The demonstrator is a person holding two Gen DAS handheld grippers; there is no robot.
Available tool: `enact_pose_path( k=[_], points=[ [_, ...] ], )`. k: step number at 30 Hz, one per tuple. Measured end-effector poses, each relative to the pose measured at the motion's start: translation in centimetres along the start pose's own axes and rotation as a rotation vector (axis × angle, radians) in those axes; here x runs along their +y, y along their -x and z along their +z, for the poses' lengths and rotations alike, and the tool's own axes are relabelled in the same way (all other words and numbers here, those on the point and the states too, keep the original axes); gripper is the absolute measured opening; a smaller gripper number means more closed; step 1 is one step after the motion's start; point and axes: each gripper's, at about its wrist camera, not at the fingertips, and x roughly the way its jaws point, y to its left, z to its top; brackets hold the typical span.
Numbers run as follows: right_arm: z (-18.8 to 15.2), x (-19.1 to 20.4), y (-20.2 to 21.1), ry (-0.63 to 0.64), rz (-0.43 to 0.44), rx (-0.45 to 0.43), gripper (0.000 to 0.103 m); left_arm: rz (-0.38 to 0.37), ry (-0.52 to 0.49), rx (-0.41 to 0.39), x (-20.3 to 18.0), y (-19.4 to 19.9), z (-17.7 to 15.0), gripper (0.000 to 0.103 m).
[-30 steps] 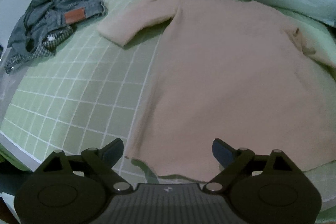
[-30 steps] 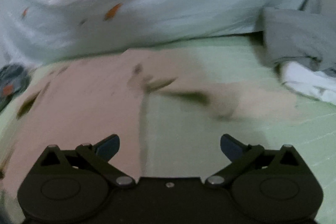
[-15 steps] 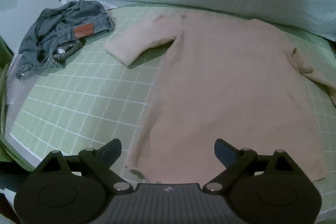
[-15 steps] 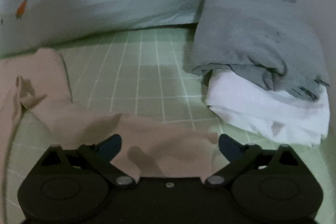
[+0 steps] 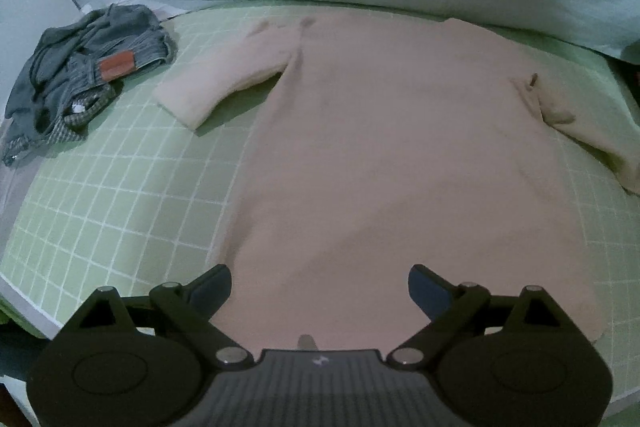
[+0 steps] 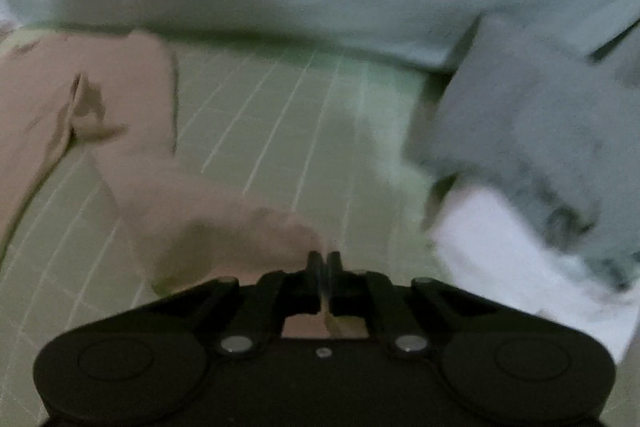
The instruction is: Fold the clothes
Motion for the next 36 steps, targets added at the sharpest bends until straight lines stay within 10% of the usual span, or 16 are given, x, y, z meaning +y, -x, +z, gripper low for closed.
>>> enact_pose_path(
  k=[7,12,16,26,36],
  points=[
    [-1.9,4.7,8.7,0.077,-0.278,-0.271,0.005,-0.019,0.007,-0.003,-0.7,-0.3,0.1,0.095],
    [-7.0,7.5,7.0,0.031,-0.192,-0.021,0.012,-0.027,-0.001,0.010,-1.2,-0.6,0.0,0.095],
    [-6.9,6.7,8.7,-0.096,-0.152,-0.062,0.050,-0.039,-0.013,0.023,-1.8,-0.8,0.0,0.095],
    [-4.3,0.9,6.4,-0.576,-0.108,-0.033,0.044,-0.060,-0.035,0.028,-2.8,-0.9,-0.3,0.095],
    [-7.4,7.6,7.7,-0.320,-0.029,0.127,0.023,-0.034,0.018,0.054,-1.8,-1.1,-1.2,0.095]
  ],
)
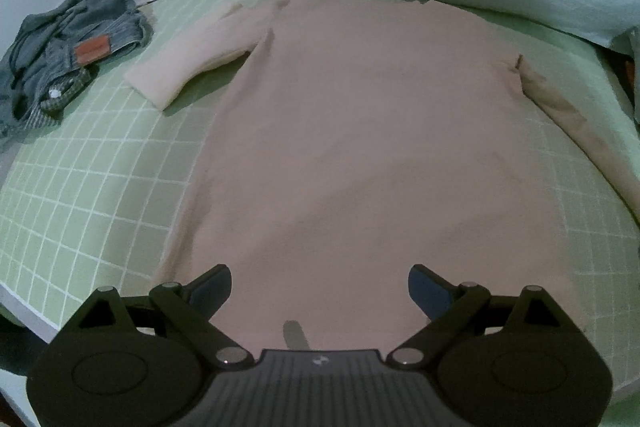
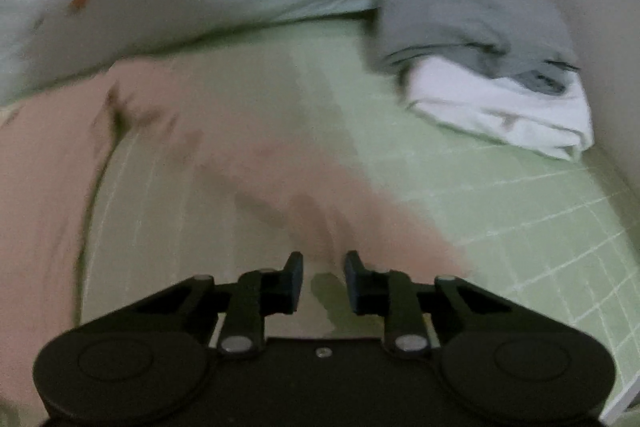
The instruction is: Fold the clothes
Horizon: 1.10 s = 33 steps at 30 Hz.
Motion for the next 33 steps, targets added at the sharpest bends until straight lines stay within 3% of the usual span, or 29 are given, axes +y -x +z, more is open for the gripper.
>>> enact_pose_path(
  k=[3,7,11,17,21,24,26,29,33],
  points=[
    [-0.4,0.2,0.9,-0.030,0.025,-0.013,0.024,0.000,-0.001,0.004,0.0,-0.1,-0.1,0.095],
    [1.5,-1.5,1.2,-0.132,-0.030,-0.102,0.038,-0.008,-0.011,0.013,-0.2,-0.3,-0.3,0.095],
    [3.7,-3.3,-0.1,-0.211,-0.105,-0.131,0.051,-0.013,-0.019,0.008,-0.4,-0.1,-0.6,0.095],
    [2.2,-3.3,-2.8,-0.235,-0.145,0.017,0.051,0.000,0.000,0.004,0.2,0.1,-0.7,0.095],
    [-0.5,-1.3,-1.4,-0.128,-0.145,0.003,0.066,0.012,0.015,0.021,0.7,-0.2,-0.8,0.095],
    [-0.9,-1.1,-0.8,-0.124,-0.118,-0.002,0.068,0.014,0.015,0.030,1.0,-0.5,-0.7,0.095],
    [-0.6,-2.0,0.2,-0.199,-0.107,-0.059,0.068,0.007,0.006,0.029,0.9,-0.5,-0.7,0.095],
    [0.2,-4.3,1.2,-0.349,-0.104,-0.146,0.082,-0.002,-0.008,0.028,0.6,-0.5,-0.7,0.095],
    [1.0,-7.6,0.3,-0.482,-0.132,-0.147,0.084,-0.006,-0.010,0.027,0.4,-0.6,-0.6,0.095]
  ],
)
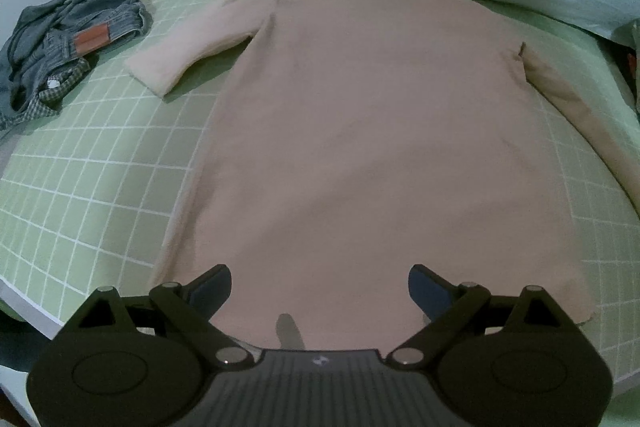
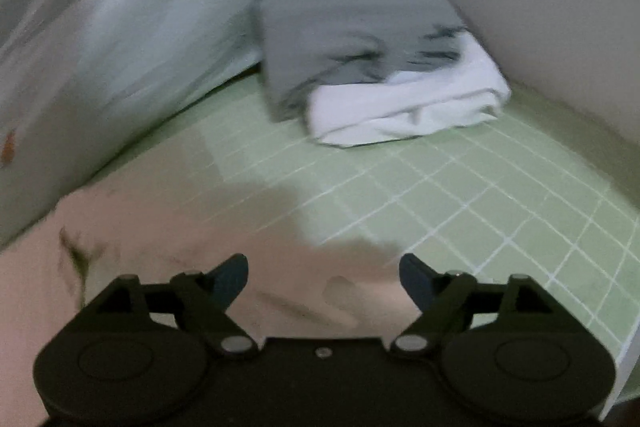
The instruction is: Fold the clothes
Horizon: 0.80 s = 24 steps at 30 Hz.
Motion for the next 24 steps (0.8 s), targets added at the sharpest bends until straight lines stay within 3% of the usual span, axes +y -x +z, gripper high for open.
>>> enact_pose_path(
  k=[3,5,7,8,10,14,16,18,19,21,22,23,24],
  points=[
    [0.4,-1.1,-1.8,0.007,-0.050,0.057,0.083,0.003,0.013,-0.001,0.1,-0.1,0.1,0.095],
    [-0.1,-1.5,-2.6,0.033,-0.057,0.100,0.077,0.007,0.023,-0.001,0.2,-0.1,0.2,0.095],
    [-0.5,-1.4,-2.6,0.067,-0.043,0.112,0.063,0.010,0.028,-0.004,0.3,0.0,0.3,0.095],
    [-0.6,-1.2,-2.5,0.093,-0.027,0.123,0.050,0.010,0.029,-0.006,0.3,0.0,0.4,0.095],
    [-0.7,-0.6,-2.6,0.192,0.020,0.139,0.005,0.006,0.028,-0.008,0.3,0.0,0.6,0.095],
    [1.1,0.4,0.2,0.312,0.069,-0.004,0.004,0.001,0.017,-0.017,0.3,0.0,0.9,0.095],
    [2.7,0.6,3.0,0.327,0.072,-0.159,0.004,0.000,0.018,-0.020,0.3,0.0,0.9,0.095],
    [3.5,0.3,4.0,0.308,0.046,-0.244,0.006,-0.002,0.023,-0.019,0.4,-0.1,1.0,0.095],
    [3.5,0.1,3.1,0.307,0.007,-0.233,0.013,-0.005,0.028,-0.014,0.4,-0.3,1.0,0.095],
    [2.6,-0.2,-0.6,0.334,-0.110,-0.088,0.031,-0.013,0.034,-0.005,0.4,-0.5,1.0,0.095],
    [2.1,-0.4,-2.1,0.338,-0.175,-0.013,0.031,-0.014,0.032,-0.004,0.4,-0.5,1.1,0.095],
    [1.7,-0.6,-2.7,0.329,-0.203,0.018,0.031,-0.014,0.029,-0.008,0.3,-0.4,1.2,0.095],
    [1.4,-0.6,-2.4,0.307,-0.190,0.004,0.037,-0.013,0.025,-0.018,0.3,-0.2,1.2,0.095]
  ],
)
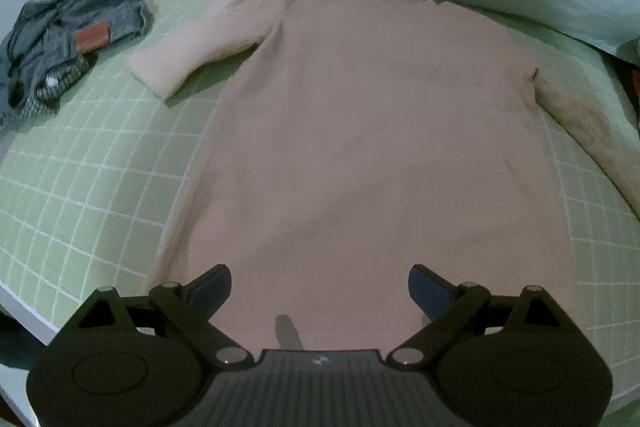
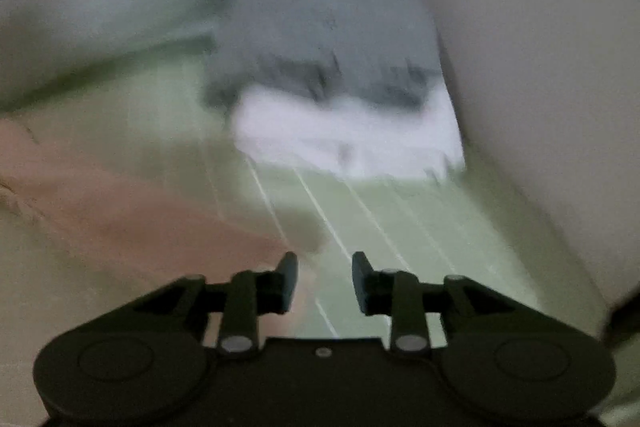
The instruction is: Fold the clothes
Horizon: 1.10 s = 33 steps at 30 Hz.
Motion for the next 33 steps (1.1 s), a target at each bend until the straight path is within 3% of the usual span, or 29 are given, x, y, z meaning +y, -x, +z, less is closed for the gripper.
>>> enact_pose_path(
  k=[1,3,11,18,20,22,29,33],
  points=[
    [-0.1,0.2,0.3,-0.013,0.013,-0.015,0.053,0.001,0.000,-0.006,0.0,0.1,0.0,0.095],
    [-0.3,1.0,0.6,-0.027,0.032,-0.036,0.067,0.001,0.003,-0.003,0.0,0.0,0.1,0.095],
    [0.3,5.8,-1.5,0.004,0.097,0.022,0.067,0.002,-0.002,0.013,0.0,-0.4,0.2,0.095],
    [-0.6,8.0,0.8,0.084,0.078,0.088,0.069,0.029,0.039,0.019,1.4,-0.2,-0.1,0.095],
    [0.4,8.4,1.3,0.070,0.095,0.079,0.075,0.039,0.055,0.022,2.3,-0.1,-0.2,0.095],
    [1.9,9.3,1.3,0.044,0.139,0.046,0.089,0.051,0.081,0.027,3.2,-0.1,-0.1,0.095],
    [6.5,18.0,-0.2,0.055,0.242,-0.038,0.091,0.104,0.177,0.014,6.8,0.7,-0.3,0.095],
    [8.3,23.3,-2.2,0.030,0.295,-0.010,0.091,0.132,0.224,0.002,9.1,1.4,-0.8,0.095]
  ],
)
